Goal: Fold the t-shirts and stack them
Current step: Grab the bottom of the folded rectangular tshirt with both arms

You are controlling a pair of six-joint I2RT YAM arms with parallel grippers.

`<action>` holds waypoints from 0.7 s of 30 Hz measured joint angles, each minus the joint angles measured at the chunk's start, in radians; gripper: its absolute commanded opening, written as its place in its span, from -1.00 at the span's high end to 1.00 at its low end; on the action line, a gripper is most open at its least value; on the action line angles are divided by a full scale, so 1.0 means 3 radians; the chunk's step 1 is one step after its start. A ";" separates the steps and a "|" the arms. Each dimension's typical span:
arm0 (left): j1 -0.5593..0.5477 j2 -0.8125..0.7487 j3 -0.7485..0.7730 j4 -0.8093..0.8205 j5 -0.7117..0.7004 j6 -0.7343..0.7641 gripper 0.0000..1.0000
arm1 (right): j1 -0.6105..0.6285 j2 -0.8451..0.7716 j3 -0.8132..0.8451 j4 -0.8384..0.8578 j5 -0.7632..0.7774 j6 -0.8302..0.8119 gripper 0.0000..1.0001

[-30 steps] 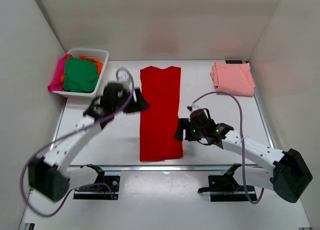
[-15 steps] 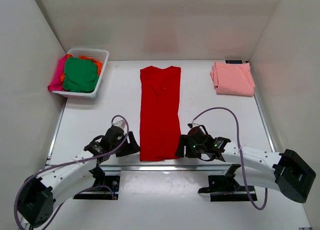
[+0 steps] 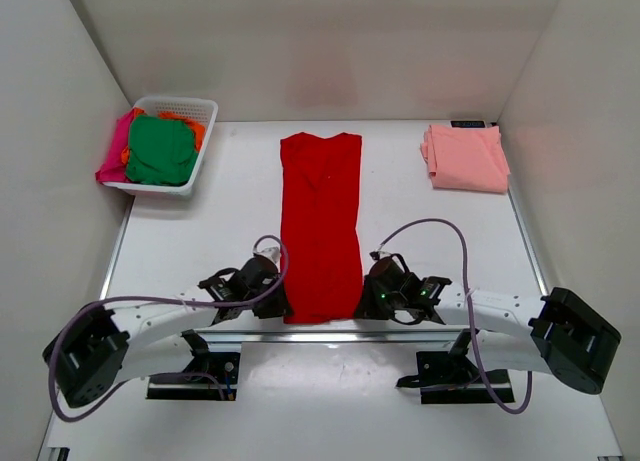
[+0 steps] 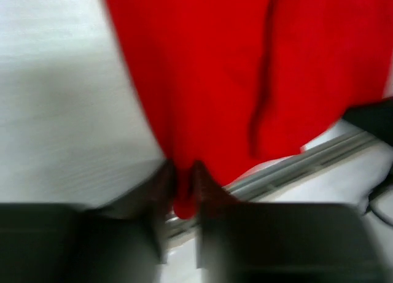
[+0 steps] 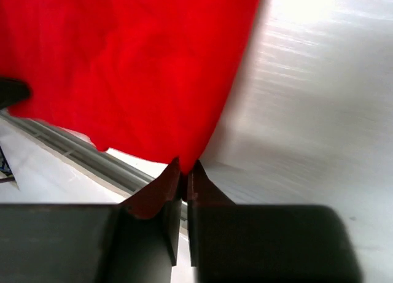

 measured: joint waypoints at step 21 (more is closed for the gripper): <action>-0.0074 -0.0776 -0.0080 -0.1062 0.0280 -0.0113 1.00 | -0.0076 -0.0687 -0.0066 -0.0690 -0.0565 -0.0159 1.00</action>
